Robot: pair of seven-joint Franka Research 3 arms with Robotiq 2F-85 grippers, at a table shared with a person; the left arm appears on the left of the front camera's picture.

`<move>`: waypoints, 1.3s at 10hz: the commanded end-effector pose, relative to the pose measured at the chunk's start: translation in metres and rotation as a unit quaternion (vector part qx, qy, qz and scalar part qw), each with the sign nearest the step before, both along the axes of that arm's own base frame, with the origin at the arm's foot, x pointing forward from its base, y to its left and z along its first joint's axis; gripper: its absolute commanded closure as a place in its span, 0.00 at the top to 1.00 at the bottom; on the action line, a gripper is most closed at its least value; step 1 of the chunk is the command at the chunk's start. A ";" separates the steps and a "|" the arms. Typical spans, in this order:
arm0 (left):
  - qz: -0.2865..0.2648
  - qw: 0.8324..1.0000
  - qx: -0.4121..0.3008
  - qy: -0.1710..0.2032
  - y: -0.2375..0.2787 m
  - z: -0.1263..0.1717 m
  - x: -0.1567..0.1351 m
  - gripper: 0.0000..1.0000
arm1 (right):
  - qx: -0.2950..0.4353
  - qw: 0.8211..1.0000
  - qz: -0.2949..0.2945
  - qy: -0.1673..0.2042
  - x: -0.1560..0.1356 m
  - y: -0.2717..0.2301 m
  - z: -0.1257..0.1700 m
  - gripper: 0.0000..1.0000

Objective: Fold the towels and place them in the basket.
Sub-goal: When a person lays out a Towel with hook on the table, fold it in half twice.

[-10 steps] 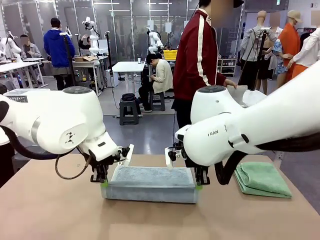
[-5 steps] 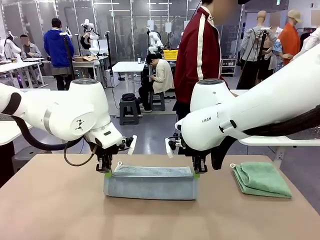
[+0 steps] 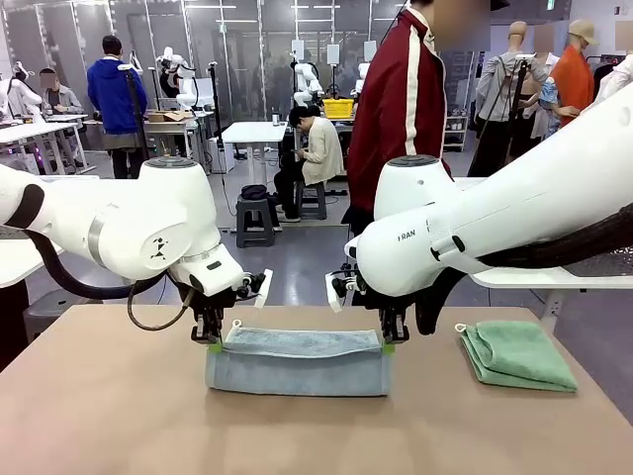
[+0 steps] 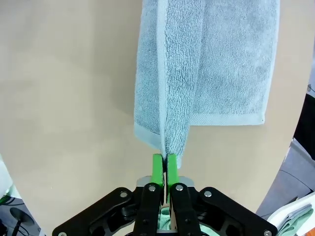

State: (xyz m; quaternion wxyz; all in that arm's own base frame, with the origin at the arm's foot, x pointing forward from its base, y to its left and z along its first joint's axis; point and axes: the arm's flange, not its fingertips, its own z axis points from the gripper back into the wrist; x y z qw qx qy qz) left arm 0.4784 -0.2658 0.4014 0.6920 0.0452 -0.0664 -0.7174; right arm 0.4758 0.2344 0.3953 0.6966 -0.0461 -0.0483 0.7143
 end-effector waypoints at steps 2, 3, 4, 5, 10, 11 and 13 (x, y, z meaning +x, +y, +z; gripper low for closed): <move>-0.004 1.000 0.011 0.002 0.000 -0.001 0.017 0.07 | 0.025 0.999 0.012 0.016 0.013 -0.008 0.001 0.04; -0.008 1.000 0.024 -0.002 0.000 0.004 0.031 0.07 | 0.026 0.999 0.026 0.019 0.025 -0.013 0.005 0.04; -0.012 0.999 0.032 0.005 0.001 0.009 0.047 0.07 | 0.029 0.998 0.037 0.029 0.037 -0.016 0.007 0.04; -0.016 0.999 0.036 0.009 0.000 0.014 0.061 0.07 | 0.028 0.998 0.044 0.038 0.049 -0.018 0.009 0.04; -0.012 0.998 0.033 0.043 0.000 0.009 0.120 0.07 | 0.012 0.997 0.065 0.048 0.101 -0.022 0.005 0.04; -0.008 0.998 0.028 0.048 0.002 0.003 0.131 0.07 | 0.013 0.997 0.055 0.049 0.111 -0.027 -0.001 0.04; -0.003 0.998 0.020 0.060 0.007 -0.008 0.146 0.07 | 0.016 0.998 0.045 0.044 0.124 -0.036 -0.015 0.04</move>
